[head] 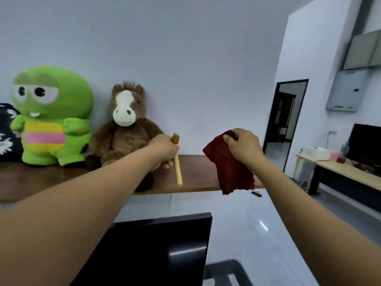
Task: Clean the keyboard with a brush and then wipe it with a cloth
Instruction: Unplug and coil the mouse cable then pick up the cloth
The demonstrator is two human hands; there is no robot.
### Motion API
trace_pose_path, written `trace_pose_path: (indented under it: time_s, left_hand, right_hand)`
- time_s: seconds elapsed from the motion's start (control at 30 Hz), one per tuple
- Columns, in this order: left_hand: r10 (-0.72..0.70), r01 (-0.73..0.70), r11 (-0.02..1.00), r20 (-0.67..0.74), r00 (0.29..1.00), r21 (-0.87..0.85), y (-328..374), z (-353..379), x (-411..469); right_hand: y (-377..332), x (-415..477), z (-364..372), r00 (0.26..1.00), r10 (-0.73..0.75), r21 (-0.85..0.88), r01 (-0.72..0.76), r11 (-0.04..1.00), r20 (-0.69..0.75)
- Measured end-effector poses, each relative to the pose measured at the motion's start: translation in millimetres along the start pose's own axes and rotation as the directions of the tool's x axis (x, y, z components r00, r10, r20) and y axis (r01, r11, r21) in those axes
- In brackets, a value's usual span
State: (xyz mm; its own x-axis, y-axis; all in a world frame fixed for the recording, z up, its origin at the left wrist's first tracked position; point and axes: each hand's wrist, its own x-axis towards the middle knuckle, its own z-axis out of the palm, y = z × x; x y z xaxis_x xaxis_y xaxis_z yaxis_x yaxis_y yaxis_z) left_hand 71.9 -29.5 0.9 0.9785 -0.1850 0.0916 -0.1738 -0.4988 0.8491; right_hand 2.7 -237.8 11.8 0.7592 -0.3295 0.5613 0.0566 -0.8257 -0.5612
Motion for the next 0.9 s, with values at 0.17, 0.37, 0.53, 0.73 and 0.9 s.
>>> trace_pose_path:
  time_s: [0.17, 0.37, 0.53, 0.73, 0.9]
  left_hand:
    - [-0.113, 0.105, 0.989, 0.067, 0.991, 0.100, -13.3, 23.1, 41.0]
    - [-0.240, 0.174, 0.921, 0.158, 0.958, 0.349, -28.4, 49.1, 57.4]
    - [-0.239, 0.171, 0.899, 0.124, 0.963, 0.404, -38.0, 52.2, 65.2]
    - [-0.218, 0.158, 0.884, 0.088, 0.972, 0.440, -33.1, 53.4, 61.6]
    - [-0.174, 0.120, 0.879, 0.077, 0.982, 0.461, -32.0, 54.2, 58.7]
  right_hand:
    - [5.7, 49.4, 59.8, 0.973, 0.145, 0.343, -0.199, 0.918, 0.177]
    - [53.3, 55.4, 107.2, 0.929, 0.167, -0.017, -0.171, 0.985, 0.331]
    - [57.7, 37.1, 100.8, 0.962, -0.148, -0.346, 0.222, 0.912, 0.228]
    - [48.2, 11.5, 108.2, 0.711, -0.052, -0.192, 0.259, 0.946, 0.702]
    - [48.0, 10.2, 110.3, 0.684, -0.031, -0.292, 0.351, 0.889, 0.729]
